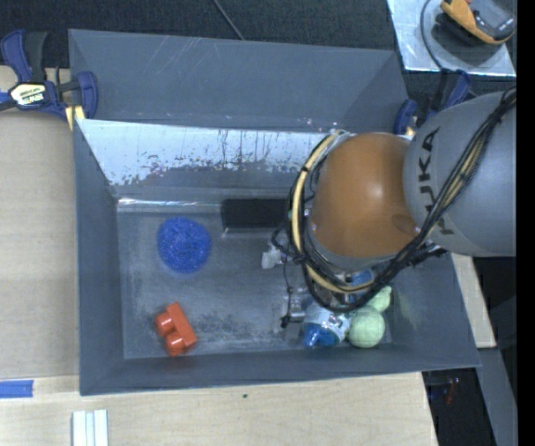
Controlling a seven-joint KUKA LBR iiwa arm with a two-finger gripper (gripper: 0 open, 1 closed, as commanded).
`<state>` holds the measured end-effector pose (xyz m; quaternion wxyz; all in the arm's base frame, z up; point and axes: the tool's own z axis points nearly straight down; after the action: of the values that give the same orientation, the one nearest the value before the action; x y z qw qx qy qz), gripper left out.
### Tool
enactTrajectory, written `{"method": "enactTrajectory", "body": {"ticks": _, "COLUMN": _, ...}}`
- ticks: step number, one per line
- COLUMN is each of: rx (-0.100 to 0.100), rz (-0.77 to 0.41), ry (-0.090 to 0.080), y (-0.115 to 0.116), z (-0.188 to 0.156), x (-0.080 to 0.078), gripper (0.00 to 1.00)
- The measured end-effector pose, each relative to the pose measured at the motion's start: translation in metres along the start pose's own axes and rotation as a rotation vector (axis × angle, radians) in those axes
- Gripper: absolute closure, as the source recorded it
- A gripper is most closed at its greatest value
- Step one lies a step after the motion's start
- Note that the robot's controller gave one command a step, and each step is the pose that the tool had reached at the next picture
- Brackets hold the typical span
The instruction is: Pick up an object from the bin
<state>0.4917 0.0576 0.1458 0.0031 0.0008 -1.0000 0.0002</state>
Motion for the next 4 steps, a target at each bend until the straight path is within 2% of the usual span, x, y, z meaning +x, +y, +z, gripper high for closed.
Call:
{"method": "enactTrajectory", "body": {"ticks": 1, "rx": -0.001, "rz": 0.003, "ry": -0.009, "y": 0.000, "z": -0.005, "x": -0.002, "gripper": 0.00}}
{"method": "enactTrajectory", "body": {"ticks": 2, "rx": 0.002, "rz": -0.146, "ry": -0.012, "y": 0.042, "z": 0.026, "x": -0.010, "gripper": 0.00}}
{"method": "enactTrajectory", "body": {"ticks": 3, "rx": -0.001, "rz": -0.143, "ry": -0.011, "y": 0.103, "z": 0.012, "x": 0.003, "gripper": 0.00}}
{"method": "enactTrajectory", "body": {"ticks": 4, "rx": -0.004, "rz": -0.328, "ry": -0.007, "y": 0.160, "z": 0.034, "x": 0.000, "gripper": 0.00}}
